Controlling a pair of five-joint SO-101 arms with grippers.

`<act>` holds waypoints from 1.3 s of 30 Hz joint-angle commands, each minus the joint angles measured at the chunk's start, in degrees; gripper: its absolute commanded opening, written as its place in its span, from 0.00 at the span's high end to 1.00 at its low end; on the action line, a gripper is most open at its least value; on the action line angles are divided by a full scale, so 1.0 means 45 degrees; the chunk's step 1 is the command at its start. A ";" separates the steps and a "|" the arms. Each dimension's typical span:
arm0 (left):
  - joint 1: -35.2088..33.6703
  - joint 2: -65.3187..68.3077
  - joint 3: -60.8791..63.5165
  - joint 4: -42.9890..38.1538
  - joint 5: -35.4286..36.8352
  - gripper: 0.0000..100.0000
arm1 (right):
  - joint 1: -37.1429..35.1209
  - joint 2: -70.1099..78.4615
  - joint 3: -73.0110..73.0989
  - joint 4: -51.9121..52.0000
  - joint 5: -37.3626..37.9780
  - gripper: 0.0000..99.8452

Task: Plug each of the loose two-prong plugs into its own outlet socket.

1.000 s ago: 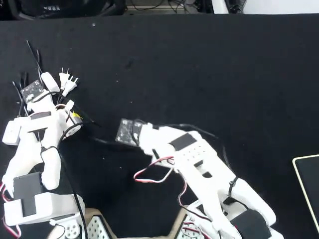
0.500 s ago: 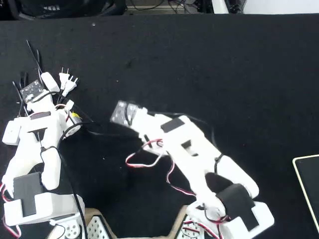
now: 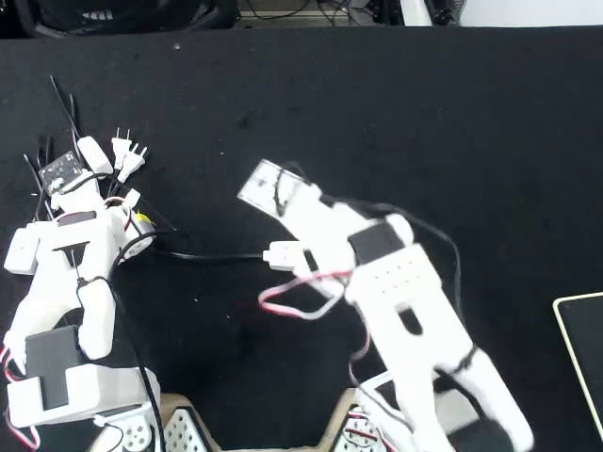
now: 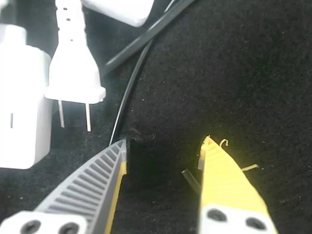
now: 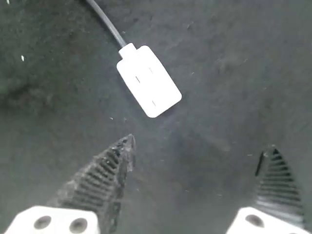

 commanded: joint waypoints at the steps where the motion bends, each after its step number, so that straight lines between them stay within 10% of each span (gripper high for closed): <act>1: 0.0205 -0.0352 -0.0498 -0.0137 0.0039 0.76 | -0.0078 -0.1768 0.3878 -0.4024 -0.2168 0.63; 14: -0.0361 -0.1153 -0.2706 0.2559 -0.1250 0.76 | 0.1016 -0.6203 0.8664 -0.8264 -0.4220 0.97; 25: -0.3839 0.1973 -1.0442 0.8010 -0.4982 0.75 | 0.1602 -0.6965 0.8977 -0.8147 -0.4259 0.86; 39: -0.4718 0.9084 -1.7944 1.1096 -0.5040 0.76 | 0.1602 -0.6965 0.8996 -0.8147 -0.4220 0.85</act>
